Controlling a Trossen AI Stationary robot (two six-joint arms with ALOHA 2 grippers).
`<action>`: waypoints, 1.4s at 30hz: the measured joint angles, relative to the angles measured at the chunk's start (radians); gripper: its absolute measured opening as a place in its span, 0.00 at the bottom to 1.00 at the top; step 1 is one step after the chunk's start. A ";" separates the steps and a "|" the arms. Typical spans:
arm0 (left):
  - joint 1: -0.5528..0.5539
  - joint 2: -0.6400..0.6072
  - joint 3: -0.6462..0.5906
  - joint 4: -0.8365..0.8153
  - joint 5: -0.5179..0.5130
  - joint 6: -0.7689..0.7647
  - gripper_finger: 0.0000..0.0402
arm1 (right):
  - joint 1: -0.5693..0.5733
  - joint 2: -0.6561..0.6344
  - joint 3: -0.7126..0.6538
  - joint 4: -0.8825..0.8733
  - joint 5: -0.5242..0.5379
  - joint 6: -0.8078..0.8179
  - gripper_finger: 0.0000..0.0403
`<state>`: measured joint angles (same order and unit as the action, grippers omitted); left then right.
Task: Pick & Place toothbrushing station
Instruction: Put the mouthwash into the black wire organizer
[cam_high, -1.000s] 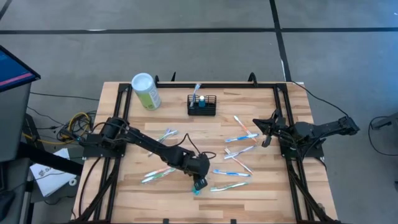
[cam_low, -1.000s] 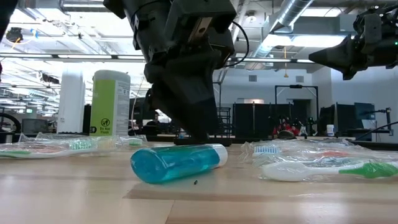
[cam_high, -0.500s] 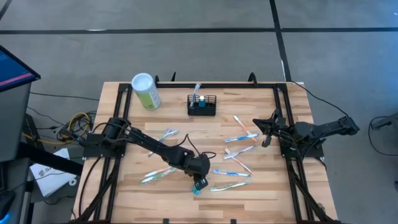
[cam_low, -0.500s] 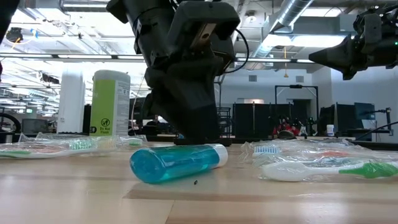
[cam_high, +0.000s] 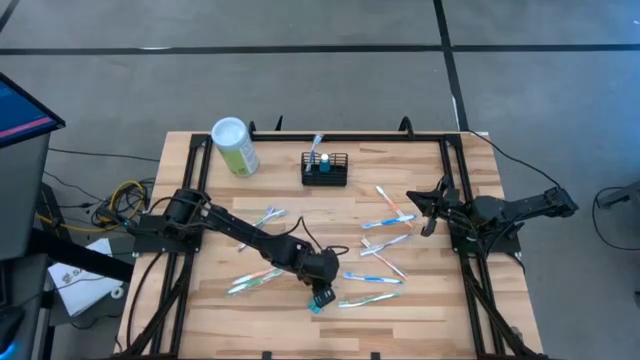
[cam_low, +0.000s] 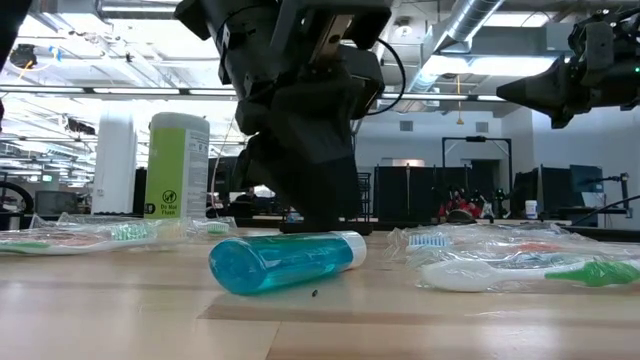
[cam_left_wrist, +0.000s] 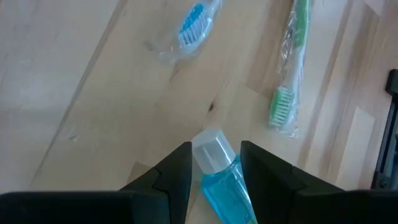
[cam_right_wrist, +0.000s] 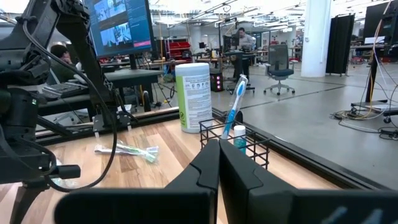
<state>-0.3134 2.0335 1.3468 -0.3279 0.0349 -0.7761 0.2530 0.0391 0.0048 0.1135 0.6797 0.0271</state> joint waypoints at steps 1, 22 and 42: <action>0.000 0.000 0.000 0.000 -0.001 0.000 0.33 | 0.000 0.000 0.000 0.000 0.000 0.000 0.00; 0.002 0.118 0.085 -0.056 0.062 0.044 0.27 | 0.000 0.000 0.000 0.001 -0.002 0.000 0.00; 0.004 0.092 0.079 -0.116 0.182 0.195 0.36 | 0.000 0.000 0.000 -0.002 -0.002 0.000 0.00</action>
<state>-0.3090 2.1254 1.4261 -0.4443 0.2170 -0.5812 0.2530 0.0391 0.0051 0.1116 0.6777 0.0273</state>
